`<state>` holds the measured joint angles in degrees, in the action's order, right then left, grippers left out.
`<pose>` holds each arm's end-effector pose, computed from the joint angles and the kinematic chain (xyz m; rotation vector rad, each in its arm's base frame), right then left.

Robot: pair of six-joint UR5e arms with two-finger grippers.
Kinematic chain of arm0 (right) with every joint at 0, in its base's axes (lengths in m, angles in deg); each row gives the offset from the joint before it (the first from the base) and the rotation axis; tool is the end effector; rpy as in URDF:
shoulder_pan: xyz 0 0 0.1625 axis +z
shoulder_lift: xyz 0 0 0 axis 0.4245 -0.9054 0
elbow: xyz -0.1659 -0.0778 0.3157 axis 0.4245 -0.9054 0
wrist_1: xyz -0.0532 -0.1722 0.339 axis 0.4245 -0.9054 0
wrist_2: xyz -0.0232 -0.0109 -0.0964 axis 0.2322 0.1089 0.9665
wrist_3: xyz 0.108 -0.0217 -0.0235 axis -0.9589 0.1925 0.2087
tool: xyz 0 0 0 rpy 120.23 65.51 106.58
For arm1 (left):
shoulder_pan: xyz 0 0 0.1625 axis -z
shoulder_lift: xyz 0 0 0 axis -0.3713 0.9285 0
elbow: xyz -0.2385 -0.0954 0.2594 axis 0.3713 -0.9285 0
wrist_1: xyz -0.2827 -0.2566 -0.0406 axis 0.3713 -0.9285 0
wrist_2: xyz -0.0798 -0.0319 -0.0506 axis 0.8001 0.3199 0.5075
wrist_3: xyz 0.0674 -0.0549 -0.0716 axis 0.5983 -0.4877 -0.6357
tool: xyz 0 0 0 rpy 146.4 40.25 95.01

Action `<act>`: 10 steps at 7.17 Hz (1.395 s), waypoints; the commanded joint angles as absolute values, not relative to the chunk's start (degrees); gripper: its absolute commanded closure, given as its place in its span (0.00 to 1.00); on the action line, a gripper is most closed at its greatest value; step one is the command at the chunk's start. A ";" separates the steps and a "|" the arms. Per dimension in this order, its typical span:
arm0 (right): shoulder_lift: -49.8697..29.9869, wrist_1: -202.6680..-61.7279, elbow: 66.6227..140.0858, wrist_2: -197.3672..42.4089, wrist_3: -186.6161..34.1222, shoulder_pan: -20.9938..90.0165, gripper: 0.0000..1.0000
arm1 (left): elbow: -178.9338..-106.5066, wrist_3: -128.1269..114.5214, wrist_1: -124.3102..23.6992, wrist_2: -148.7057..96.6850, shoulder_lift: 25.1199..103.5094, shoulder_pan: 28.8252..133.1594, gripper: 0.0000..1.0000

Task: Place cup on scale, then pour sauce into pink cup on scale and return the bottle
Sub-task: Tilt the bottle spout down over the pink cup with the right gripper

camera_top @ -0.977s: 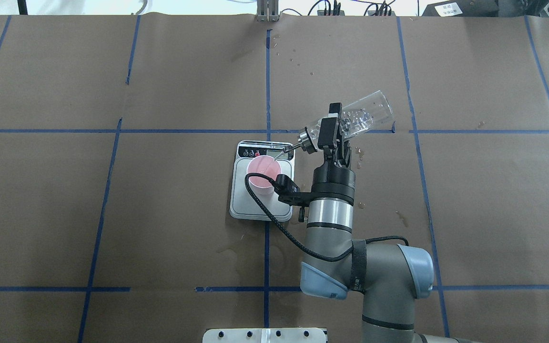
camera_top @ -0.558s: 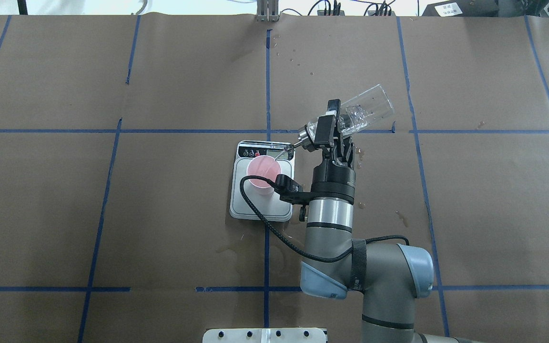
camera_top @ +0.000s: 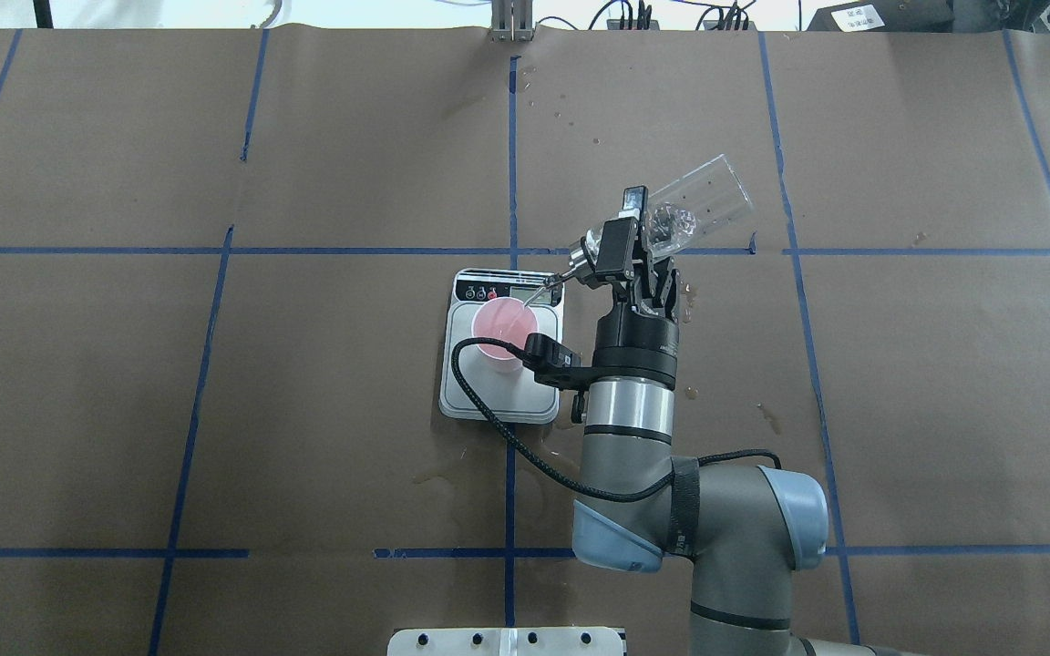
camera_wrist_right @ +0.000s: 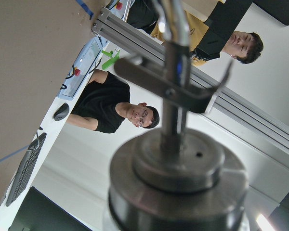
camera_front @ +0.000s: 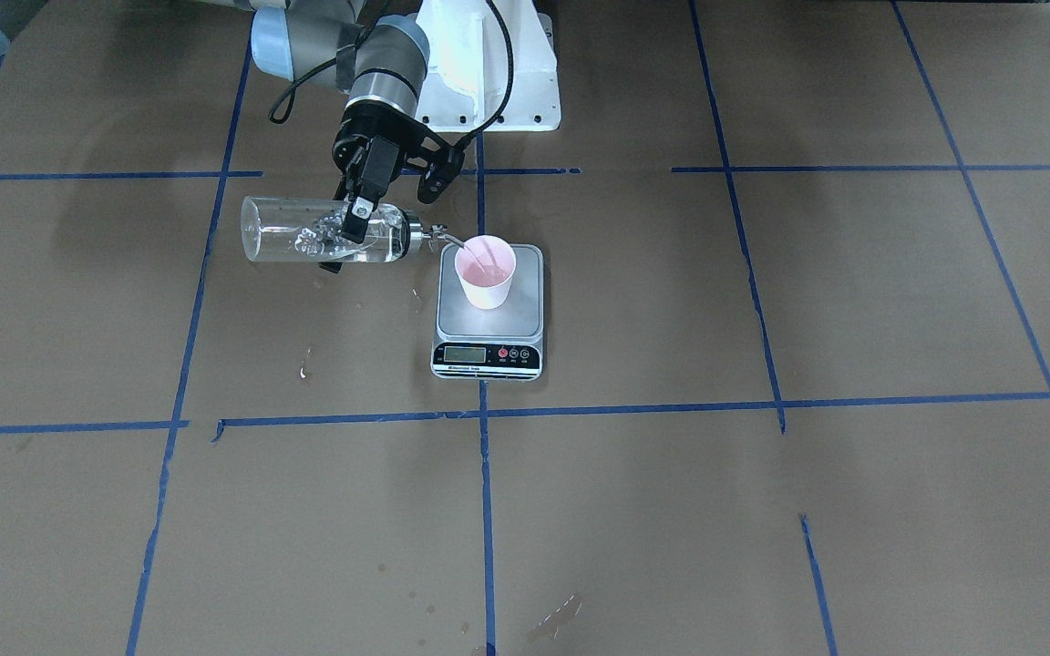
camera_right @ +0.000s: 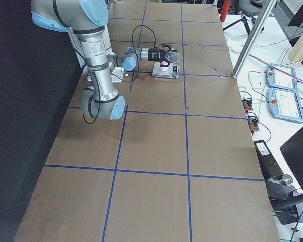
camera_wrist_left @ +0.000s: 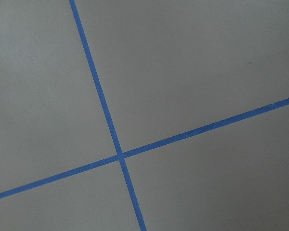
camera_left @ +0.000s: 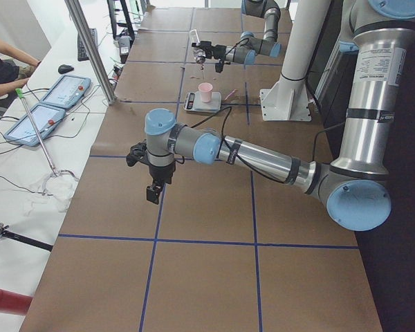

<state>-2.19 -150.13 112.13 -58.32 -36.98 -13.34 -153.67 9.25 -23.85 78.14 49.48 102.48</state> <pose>-0.4731 -0.3497 0.2045 1.1520 1.0993 -0.9434 0.0137 -0.5012 0.4823 0.2355 0.6381 0.2681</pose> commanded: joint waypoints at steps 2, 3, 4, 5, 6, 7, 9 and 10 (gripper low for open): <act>-2.10 -149.76 112.05 -58.76 -37.77 -13.43 1.00 | -153.88 9.25 -23.76 78.14 49.64 102.48 0.00; -2.10 -149.67 112.05 -58.85 -38.30 -13.52 1.00 | -153.97 9.25 -23.76 78.14 49.64 102.48 0.00; -2.10 -149.67 112.05 -59.03 -39.87 -13.52 1.00 | -154.05 9.25 -23.76 78.14 49.64 102.48 0.00; -2.10 -149.67 111.44 -60.07 -43.45 -13.69 1.00 | -154.06 9.25 -23.76 78.14 49.64 102.48 0.00; -2.10 -149.67 111.35 -60.95 -46.01 -13.96 1.00 | -154.06 9.16 -23.76 78.14 49.64 102.48 0.00; -2.10 -149.67 111.43 -62.01 -50.56 -14.22 1.00 | -154.40 9.16 -23.76 78.14 49.47 102.48 0.00; -2.27 -149.67 111.70 -64.29 -60.67 -14.48 1.00 | -154.49 9.07 -23.76 78.14 49.38 102.48 0.00; -2.27 -149.67 111.70 -65.17 -64.02 -14.92 1.00 | -154.67 9.07 -23.76 78.14 49.29 102.57 0.00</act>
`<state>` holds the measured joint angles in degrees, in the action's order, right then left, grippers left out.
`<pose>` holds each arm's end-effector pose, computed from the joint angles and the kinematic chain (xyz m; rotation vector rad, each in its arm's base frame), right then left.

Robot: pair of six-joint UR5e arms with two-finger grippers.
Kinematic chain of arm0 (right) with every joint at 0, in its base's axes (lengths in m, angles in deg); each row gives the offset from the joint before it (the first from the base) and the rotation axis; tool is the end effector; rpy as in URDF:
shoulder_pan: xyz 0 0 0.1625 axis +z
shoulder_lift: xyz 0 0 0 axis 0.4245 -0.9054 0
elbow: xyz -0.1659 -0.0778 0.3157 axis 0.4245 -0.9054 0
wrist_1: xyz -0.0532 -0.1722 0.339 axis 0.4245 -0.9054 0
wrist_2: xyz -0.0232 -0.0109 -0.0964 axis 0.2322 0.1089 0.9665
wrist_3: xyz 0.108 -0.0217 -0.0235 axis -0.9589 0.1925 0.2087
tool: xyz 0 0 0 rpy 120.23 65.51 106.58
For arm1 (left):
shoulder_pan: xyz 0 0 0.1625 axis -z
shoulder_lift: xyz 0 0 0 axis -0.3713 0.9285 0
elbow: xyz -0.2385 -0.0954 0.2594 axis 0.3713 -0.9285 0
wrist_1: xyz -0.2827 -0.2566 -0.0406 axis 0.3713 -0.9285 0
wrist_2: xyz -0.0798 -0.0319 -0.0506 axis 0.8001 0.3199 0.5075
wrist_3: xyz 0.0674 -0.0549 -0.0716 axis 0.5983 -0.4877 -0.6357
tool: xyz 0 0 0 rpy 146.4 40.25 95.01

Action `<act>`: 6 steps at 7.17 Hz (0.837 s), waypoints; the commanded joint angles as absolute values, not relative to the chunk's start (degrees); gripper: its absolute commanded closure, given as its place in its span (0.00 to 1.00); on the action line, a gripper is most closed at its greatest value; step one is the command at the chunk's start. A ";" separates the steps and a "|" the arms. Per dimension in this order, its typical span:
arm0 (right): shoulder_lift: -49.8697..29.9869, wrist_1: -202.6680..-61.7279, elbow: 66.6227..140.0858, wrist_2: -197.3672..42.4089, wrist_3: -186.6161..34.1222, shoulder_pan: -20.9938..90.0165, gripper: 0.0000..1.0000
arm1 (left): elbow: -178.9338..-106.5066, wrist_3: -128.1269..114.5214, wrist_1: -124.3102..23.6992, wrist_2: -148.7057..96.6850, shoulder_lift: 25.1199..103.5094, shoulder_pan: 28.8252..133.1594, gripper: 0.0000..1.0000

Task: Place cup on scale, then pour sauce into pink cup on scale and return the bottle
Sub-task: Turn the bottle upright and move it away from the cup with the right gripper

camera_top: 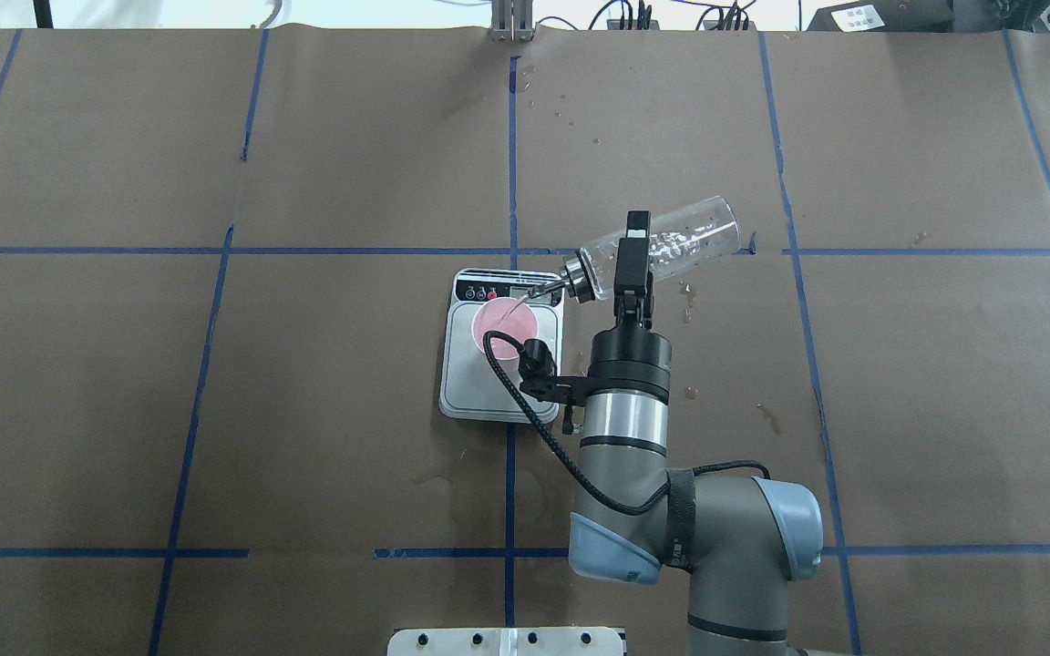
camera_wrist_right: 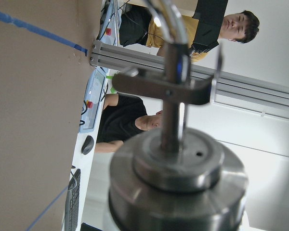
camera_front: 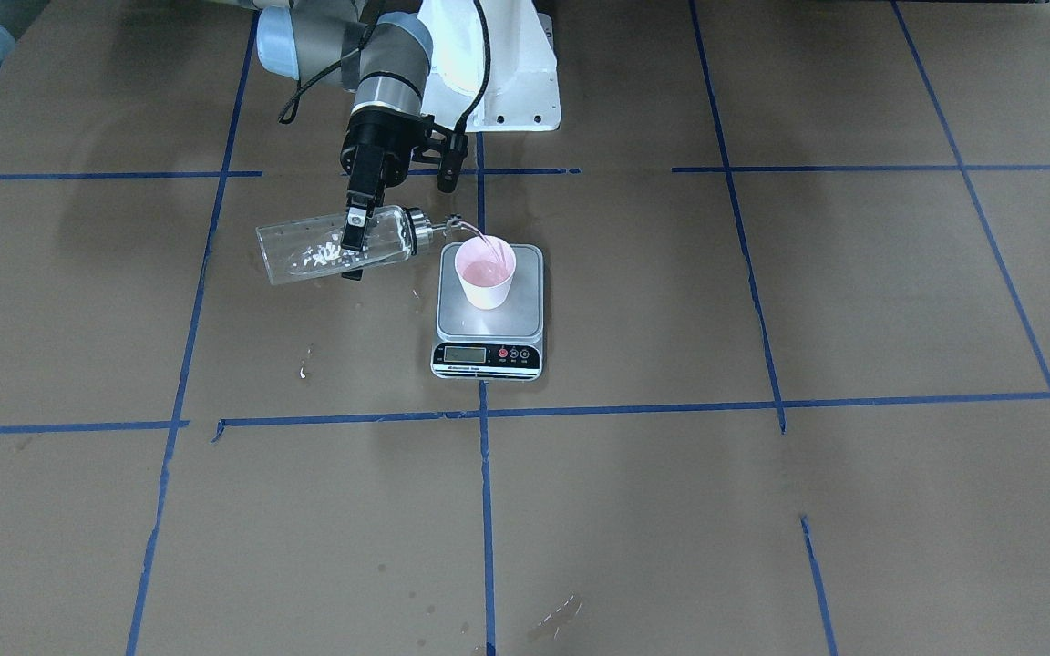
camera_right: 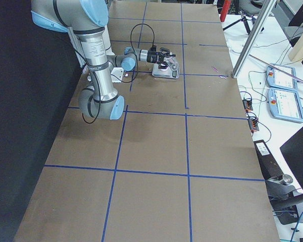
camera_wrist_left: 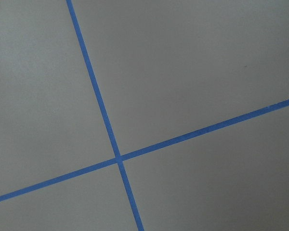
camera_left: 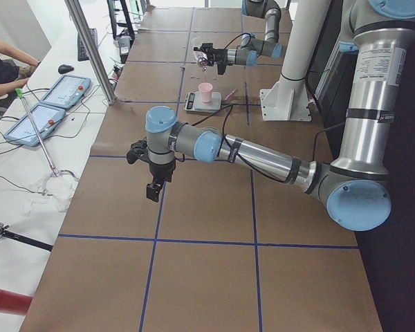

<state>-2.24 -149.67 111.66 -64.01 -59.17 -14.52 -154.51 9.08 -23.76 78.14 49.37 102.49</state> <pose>-0.4885 -0.3401 0.2164 1.2739 0.7415 -0.7172 0.0134 -0.4998 0.4766 0.2454 0.6388 0.2685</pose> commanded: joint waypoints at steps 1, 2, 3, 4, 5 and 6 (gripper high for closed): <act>-2.36 -149.67 111.70 -65.44 -68.23 -15.10 1.00 | -154.76 9.07 -23.76 78.14 49.29 102.57 0.00; -2.80 -149.67 111.96 -65.62 -69.49 -15.19 1.00 | -154.76 9.07 -23.76 78.14 49.38 102.57 0.00; -2.89 -149.58 112.57 -67.01 -73.24 -15.19 1.00 | -154.76 8.98 -23.76 78.14 49.38 102.57 0.00; -2.89 -149.58 113.88 -68.33 -75.98 -15.19 1.00 | -155.02 8.90 -23.76 78.14 49.47 102.57 0.00; -3.15 -149.58 117.81 -72.00 -77.75 -15.10 1.00 | -155.46 8.72 -23.76 78.14 49.38 102.57 0.00; -3.59 -147.49 122.98 -76.82 -81.77 -14.93 1.00 | -155.64 8.72 -23.76 78.14 49.38 102.57 0.00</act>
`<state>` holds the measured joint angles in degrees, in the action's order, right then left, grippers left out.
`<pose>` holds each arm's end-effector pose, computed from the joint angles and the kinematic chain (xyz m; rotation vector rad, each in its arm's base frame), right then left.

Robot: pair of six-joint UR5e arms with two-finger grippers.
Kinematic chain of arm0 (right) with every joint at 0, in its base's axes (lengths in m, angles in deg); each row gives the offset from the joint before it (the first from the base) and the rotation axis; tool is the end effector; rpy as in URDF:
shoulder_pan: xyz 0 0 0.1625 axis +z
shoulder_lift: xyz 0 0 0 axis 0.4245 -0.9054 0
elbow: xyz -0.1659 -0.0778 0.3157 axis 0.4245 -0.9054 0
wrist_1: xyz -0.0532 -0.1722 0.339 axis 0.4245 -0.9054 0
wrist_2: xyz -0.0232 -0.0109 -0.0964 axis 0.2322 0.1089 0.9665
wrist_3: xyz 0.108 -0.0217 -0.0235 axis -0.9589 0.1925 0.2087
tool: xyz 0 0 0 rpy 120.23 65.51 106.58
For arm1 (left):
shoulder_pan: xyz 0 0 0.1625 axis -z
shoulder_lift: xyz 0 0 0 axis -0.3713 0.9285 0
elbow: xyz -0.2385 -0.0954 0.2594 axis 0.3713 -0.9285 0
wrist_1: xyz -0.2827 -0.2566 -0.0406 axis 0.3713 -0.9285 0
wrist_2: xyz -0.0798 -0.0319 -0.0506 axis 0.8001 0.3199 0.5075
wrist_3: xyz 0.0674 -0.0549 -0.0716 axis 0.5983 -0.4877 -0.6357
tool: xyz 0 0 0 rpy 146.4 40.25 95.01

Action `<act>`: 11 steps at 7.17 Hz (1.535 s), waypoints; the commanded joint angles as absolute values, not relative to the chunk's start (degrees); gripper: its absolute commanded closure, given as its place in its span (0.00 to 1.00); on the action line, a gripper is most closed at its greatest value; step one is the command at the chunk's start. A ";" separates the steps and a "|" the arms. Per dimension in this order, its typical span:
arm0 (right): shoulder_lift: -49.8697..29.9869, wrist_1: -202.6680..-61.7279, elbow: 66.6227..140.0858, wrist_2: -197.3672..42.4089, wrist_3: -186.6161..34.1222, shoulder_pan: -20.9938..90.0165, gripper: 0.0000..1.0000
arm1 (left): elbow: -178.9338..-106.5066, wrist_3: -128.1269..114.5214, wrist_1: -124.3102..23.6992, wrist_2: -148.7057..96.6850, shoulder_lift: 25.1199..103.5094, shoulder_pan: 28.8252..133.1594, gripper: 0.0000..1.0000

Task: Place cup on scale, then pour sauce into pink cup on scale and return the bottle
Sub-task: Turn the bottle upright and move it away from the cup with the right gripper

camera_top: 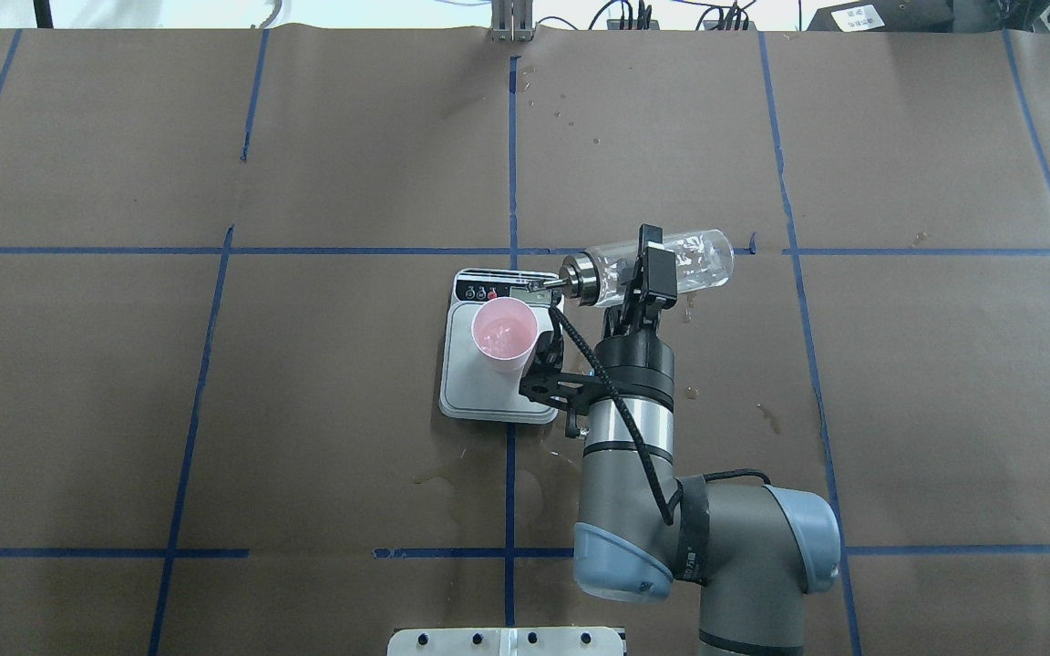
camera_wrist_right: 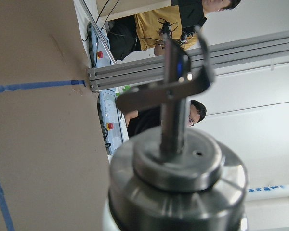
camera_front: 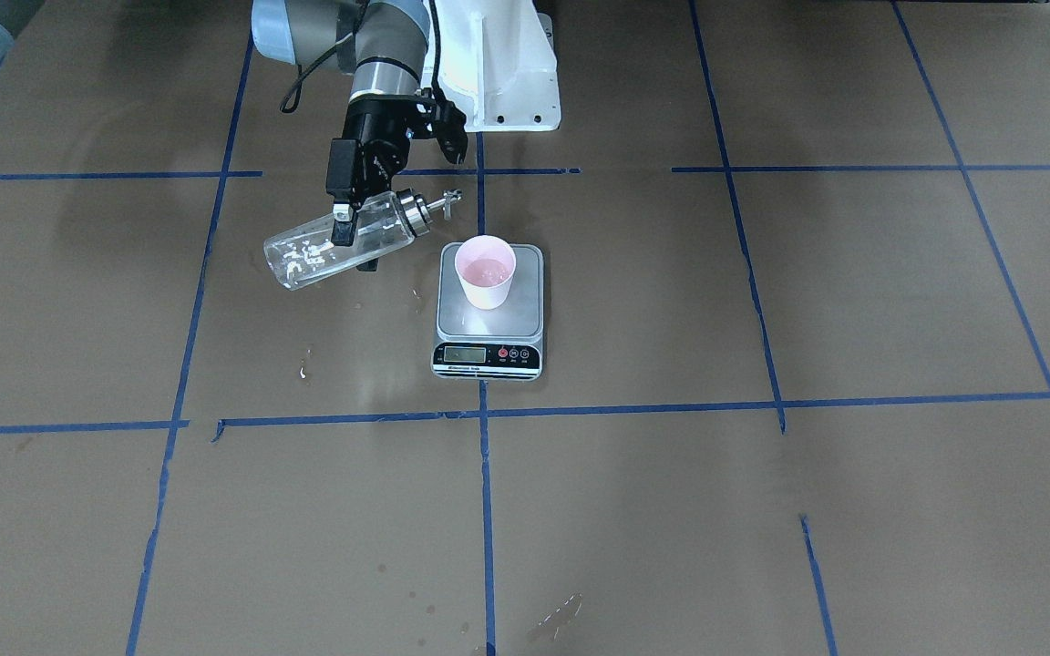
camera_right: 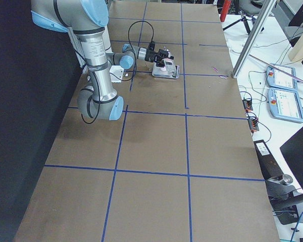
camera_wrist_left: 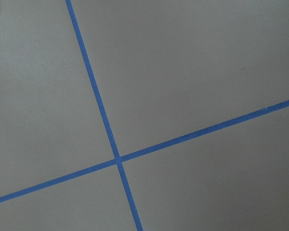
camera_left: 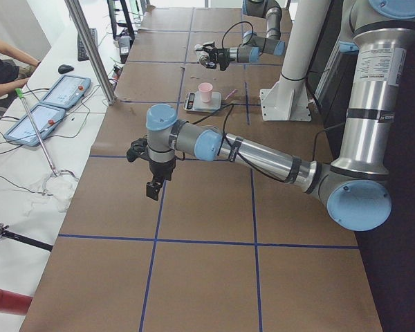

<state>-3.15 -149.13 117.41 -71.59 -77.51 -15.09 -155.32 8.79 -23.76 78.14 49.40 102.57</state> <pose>-0.4725 -0.3283 0.1988 1.3148 0.3454 -0.4698 0.0126 -0.4992 0.4698 0.2584 0.6398 0.2667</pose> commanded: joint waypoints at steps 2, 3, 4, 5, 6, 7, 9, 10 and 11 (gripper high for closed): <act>-6.30 -144.22 129.59 -82.82 -87.48 -13.97 1.00 | -155.64 8.63 -23.76 78.14 49.47 102.57 0.00; -8.06 -144.13 130.93 -85.11 -94.31 -13.26 1.00 | -155.72 8.63 -23.76 78.14 49.47 102.57 0.00; -8.33 -144.13 131.21 -86.78 -97.94 -12.73 1.00 | -156.42 8.63 -23.76 78.05 49.38 102.57 0.00; -9.64 -144.13 131.12 -87.24 -99.98 -12.64 1.00 | -156.86 8.54 -23.68 78.05 49.29 102.57 0.00; -10.44 -144.05 131.21 -88.55 -105.57 -12.29 1.00 | -156.95 8.54 -23.67 78.05 49.38 102.57 0.00; -12.01 -140.91 131.56 -88.91 -112.41 -12.20 1.00 | -157.30 8.54 -23.67 78.05 49.38 102.57 0.00; -22.16 -122.18 130.69 -89.17 -113.45 -11.68 1.00 | -157.75 8.54 -23.67 78.05 49.38 102.57 0.00; -25.79 -112.85 128.25 -90.48 -113.27 -10.80 1.00 | -157.83 8.54 -23.67 78.05 49.47 102.57 0.00; -26.52 -106.93 125.61 -91.62 -113.10 -9.66 1.00 | -157.83 8.54 -23.67 78.05 49.55 102.57 0.00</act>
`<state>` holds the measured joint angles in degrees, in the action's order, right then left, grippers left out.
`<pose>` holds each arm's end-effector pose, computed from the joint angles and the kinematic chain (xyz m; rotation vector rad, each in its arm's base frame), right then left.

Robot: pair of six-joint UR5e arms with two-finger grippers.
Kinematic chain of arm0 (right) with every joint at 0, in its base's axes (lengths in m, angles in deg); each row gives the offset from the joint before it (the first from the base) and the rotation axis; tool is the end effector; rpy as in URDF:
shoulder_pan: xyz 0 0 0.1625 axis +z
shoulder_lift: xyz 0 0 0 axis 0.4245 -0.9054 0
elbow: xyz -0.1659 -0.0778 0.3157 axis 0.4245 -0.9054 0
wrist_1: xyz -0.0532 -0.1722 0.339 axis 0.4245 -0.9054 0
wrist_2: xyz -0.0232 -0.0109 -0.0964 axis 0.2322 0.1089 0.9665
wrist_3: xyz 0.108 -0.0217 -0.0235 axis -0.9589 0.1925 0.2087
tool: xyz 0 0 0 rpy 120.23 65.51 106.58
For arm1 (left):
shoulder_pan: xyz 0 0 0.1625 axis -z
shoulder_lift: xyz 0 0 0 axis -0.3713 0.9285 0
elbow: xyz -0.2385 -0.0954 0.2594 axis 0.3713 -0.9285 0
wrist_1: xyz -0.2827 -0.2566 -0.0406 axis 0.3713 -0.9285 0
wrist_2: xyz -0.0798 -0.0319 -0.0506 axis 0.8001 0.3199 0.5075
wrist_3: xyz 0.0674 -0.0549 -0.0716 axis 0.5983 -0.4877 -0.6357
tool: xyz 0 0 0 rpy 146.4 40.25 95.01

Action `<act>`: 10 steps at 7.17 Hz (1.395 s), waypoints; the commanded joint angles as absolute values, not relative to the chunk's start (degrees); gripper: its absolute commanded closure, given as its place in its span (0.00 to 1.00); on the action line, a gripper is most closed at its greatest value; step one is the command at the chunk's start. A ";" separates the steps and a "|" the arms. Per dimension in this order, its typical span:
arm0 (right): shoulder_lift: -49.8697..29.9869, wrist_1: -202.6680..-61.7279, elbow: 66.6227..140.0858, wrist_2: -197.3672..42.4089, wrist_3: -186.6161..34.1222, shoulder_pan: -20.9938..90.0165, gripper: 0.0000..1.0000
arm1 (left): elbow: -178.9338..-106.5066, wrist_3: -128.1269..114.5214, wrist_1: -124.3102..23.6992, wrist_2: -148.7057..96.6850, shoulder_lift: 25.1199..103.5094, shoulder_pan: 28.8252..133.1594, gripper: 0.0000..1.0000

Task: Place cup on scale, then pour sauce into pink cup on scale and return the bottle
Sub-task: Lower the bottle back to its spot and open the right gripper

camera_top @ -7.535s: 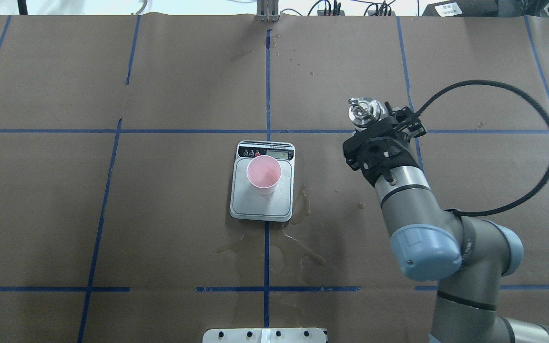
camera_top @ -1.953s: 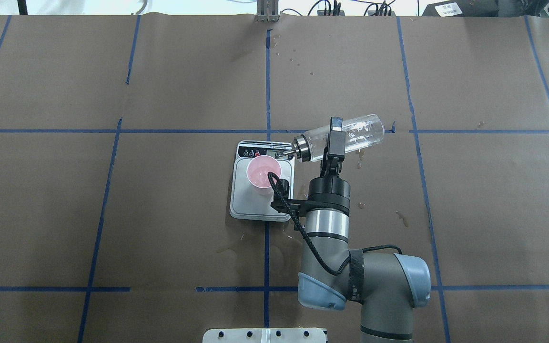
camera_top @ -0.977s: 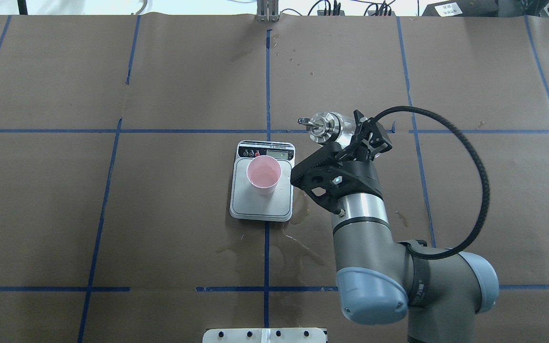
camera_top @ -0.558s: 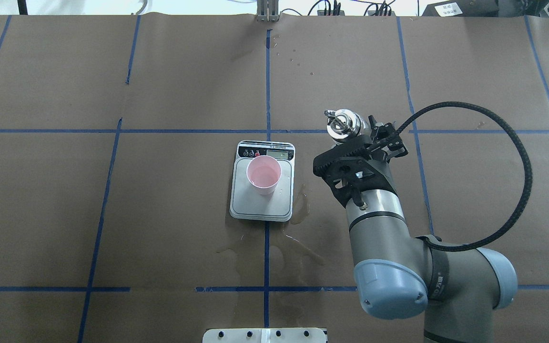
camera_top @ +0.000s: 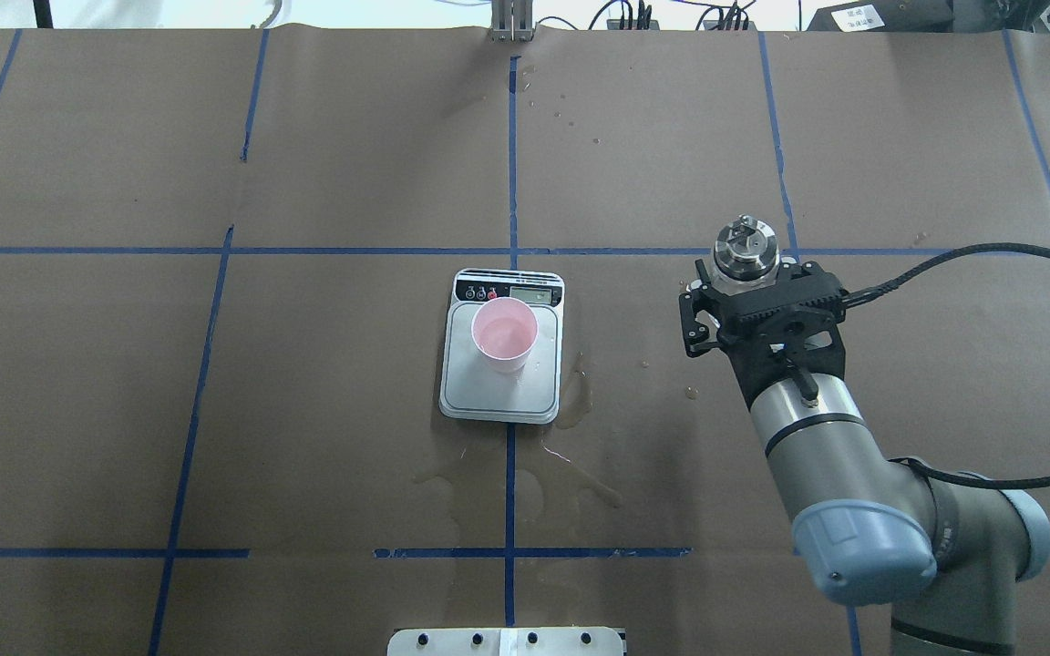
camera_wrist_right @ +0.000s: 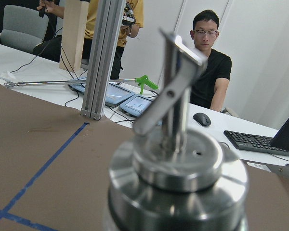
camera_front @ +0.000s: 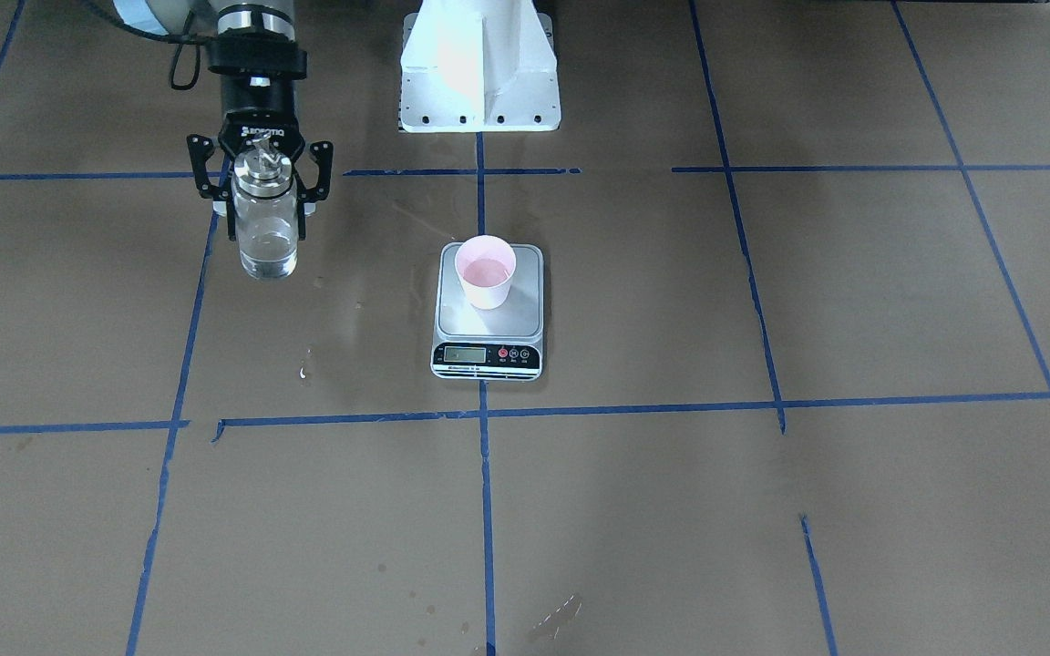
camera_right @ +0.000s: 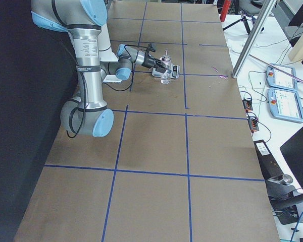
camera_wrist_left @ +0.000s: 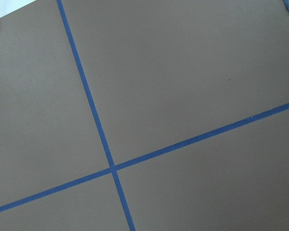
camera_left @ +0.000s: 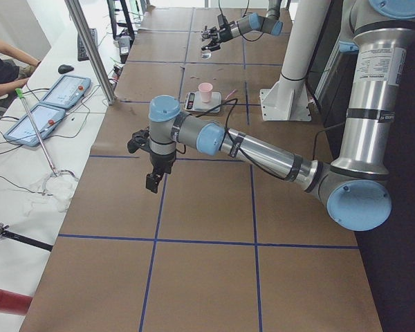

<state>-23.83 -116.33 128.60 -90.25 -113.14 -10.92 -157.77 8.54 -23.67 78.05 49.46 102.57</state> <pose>-0.3718 -0.3259 0.2616 1.1868 -0.5546 0.1905 0.0121 -0.4967 0.4498 0.2982 0.6405 0.2751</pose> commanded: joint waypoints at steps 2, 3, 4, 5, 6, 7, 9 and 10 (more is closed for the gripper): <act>-26.88 -106.08 124.62 -93.72 -114.23 -8.60 1.00 | -157.83 8.54 -23.59 77.96 49.82 102.57 0.00; -27.93 -106.08 124.62 -94.88 -118.24 -8.07 1.00 | -157.83 8.54 -23.67 77.96 49.82 102.57 0.00; -28.89 -106.08 124.53 -96.71 -120.19 -7.55 1.00 | -157.83 8.54 -23.67 77.96 49.91 102.57 0.00; -30.47 -106.08 124.09 -97.86 -122.04 -7.28 1.00 | -157.83 8.54 -23.67 77.96 49.91 102.57 0.00; -32.23 -106.08 123.48 -99.35 -125.37 -6.84 1.00 | -157.83 8.54 -23.59 77.96 49.91 102.57 0.00; -32.59 -106.08 122.43 -99.98 -127.14 -6.75 1.00 | -158.18 8.46 -23.59 78.05 49.91 102.57 0.00; -32.77 -106.16 120.76 -104.17 -128.30 -4.48 1.00 | -158.36 8.37 -23.59 78.05 49.91 102.57 0.00; -32.86 -106.16 119.36 -107.25 -128.21 -2.55 1.00 | -158.36 8.37 -23.59 78.05 49.91 102.57 0.00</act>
